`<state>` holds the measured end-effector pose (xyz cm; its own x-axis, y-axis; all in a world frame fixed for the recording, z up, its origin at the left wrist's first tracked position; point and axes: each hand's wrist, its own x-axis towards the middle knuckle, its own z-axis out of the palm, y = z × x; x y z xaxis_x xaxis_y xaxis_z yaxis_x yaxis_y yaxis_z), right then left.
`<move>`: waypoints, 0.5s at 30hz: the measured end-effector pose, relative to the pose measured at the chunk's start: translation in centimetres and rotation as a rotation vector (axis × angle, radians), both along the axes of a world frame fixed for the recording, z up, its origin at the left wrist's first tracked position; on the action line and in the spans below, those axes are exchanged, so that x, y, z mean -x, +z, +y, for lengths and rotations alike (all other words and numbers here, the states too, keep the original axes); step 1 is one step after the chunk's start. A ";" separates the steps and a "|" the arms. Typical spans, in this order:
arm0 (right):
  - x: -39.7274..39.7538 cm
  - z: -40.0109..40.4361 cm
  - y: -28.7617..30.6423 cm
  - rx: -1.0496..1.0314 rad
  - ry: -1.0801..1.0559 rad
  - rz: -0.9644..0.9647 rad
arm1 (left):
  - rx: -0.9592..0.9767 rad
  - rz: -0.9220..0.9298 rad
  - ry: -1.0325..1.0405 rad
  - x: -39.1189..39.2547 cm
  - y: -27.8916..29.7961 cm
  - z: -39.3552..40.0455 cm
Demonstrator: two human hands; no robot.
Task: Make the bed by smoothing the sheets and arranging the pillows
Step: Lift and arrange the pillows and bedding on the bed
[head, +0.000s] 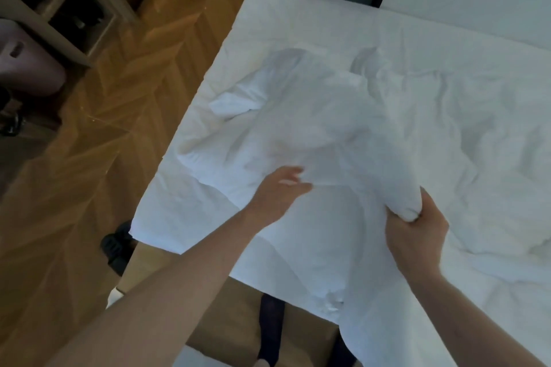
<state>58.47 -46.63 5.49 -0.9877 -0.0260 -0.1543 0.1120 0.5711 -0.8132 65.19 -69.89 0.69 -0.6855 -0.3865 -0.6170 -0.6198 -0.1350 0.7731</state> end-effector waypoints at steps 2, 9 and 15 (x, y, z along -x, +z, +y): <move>0.8 -0.3 0.2 0.014 0.092 -0.016 | 0.140 -0.327 -0.013 -4.5 -4.2 -2.6; -1.2 -1.6 -4.0 -0.022 0.386 -0.076 | -0.141 -0.638 -0.037 -6.9 -11.2 0.5; -2.4 -2.4 -6.0 -0.100 0.564 -0.027 | -0.180 -0.419 0.295 -4.4 -12.3 3.4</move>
<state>60.89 -49.01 -0.51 -0.8207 -0.5322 -0.2077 -0.2129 0.6223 -0.7533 69.55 -66.50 -11.60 -0.2451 -0.3883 -0.8884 -0.7854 -0.4577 0.4167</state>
